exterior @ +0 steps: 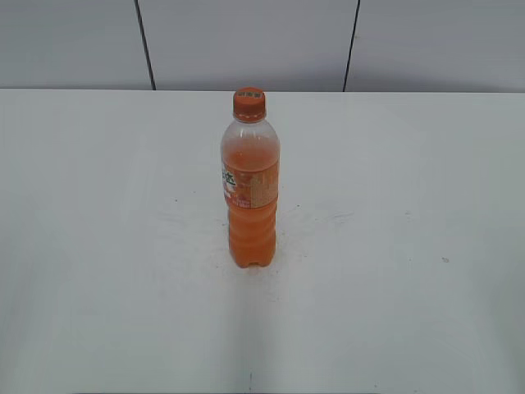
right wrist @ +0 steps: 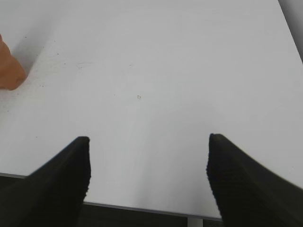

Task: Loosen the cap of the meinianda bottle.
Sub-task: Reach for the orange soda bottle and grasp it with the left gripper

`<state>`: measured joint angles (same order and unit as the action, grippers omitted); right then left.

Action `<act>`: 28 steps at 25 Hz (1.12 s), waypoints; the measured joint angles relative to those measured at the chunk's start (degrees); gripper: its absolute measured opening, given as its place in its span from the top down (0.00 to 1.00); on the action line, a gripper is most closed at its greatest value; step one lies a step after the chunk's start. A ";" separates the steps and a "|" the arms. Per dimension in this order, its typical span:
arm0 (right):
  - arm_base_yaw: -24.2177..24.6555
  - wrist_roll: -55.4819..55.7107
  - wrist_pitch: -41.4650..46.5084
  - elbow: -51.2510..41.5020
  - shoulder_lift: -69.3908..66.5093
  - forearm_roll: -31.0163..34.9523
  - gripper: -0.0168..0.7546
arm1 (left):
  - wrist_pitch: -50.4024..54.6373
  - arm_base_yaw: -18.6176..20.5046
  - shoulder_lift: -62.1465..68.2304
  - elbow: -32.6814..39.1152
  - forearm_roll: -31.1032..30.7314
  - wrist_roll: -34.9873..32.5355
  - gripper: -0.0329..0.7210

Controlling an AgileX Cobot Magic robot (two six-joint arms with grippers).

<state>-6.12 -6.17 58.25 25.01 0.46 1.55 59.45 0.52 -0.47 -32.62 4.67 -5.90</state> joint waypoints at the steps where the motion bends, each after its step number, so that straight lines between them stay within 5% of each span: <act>1: 0.00 0.00 0.00 0.00 0.00 0.00 0.23 | 0.00 0.00 0.00 0.00 0.00 0.00 0.38; 28: 0.00 0.01 0.00 0.00 0.00 0.00 0.23 | 0.00 0.00 0.00 0.00 0.00 0.00 0.38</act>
<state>-6.12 -6.16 58.25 25.01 0.46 1.55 59.45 0.52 -0.47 -32.62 4.67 -5.90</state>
